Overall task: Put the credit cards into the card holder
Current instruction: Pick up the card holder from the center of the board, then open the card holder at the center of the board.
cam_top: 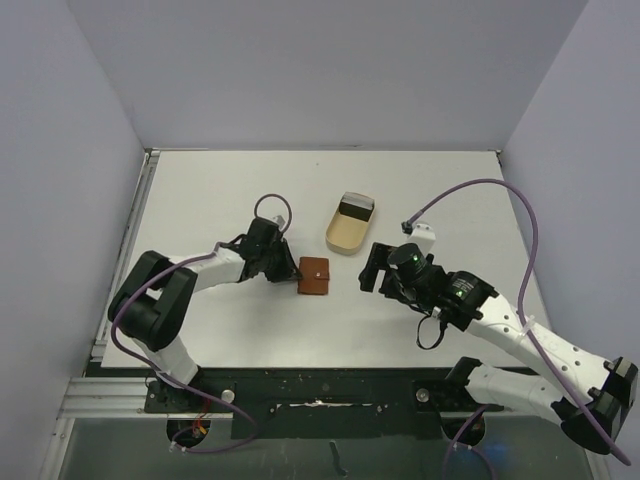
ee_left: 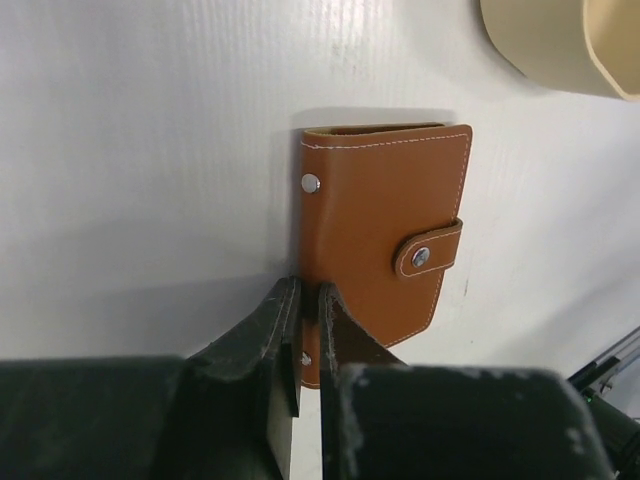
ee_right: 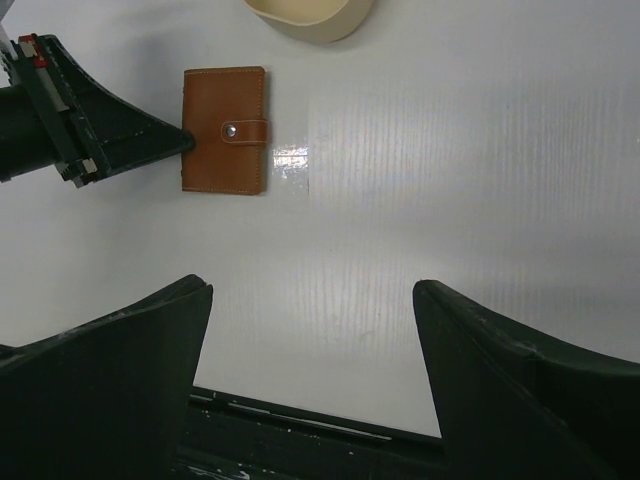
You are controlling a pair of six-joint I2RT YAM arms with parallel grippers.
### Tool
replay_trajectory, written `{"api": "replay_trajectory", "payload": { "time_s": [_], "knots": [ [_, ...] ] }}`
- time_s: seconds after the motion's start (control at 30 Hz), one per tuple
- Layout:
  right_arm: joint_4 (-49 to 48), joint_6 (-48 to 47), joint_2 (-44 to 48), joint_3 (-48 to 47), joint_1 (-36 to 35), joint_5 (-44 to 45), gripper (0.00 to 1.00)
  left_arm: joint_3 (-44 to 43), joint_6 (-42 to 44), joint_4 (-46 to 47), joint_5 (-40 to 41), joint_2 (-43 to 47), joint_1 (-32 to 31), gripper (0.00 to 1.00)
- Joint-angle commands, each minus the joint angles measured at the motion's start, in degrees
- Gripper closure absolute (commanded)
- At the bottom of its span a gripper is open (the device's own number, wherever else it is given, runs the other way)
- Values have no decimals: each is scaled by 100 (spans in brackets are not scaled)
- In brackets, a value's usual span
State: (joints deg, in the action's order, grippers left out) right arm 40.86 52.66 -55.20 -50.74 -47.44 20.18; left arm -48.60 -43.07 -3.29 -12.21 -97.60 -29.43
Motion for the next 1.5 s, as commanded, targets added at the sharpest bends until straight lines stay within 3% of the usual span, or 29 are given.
{"api": "replay_trajectory", "payload": {
  "time_s": [0.0,0.23,0.43,0.97,1.47],
  "knots": [
    [-546,62,-203,-43,-72,-132,20,113,-27,-26,-369,378,-129,100],
    [-952,39,-853,-292,-181,-344,50,882,-677,429,-740,1349,-332,100],
    [-1723,270,-1444,-143,-354,-868,66,1613,-1271,994,-637,2020,-606,100],
    [-2384,777,-3223,-337,-544,-1612,65,1897,-1499,1443,-210,1860,-932,100],
    [-2015,552,-3955,-388,-711,-988,67,1872,-1549,1375,-29,1804,-1105,100]
  ]
}}
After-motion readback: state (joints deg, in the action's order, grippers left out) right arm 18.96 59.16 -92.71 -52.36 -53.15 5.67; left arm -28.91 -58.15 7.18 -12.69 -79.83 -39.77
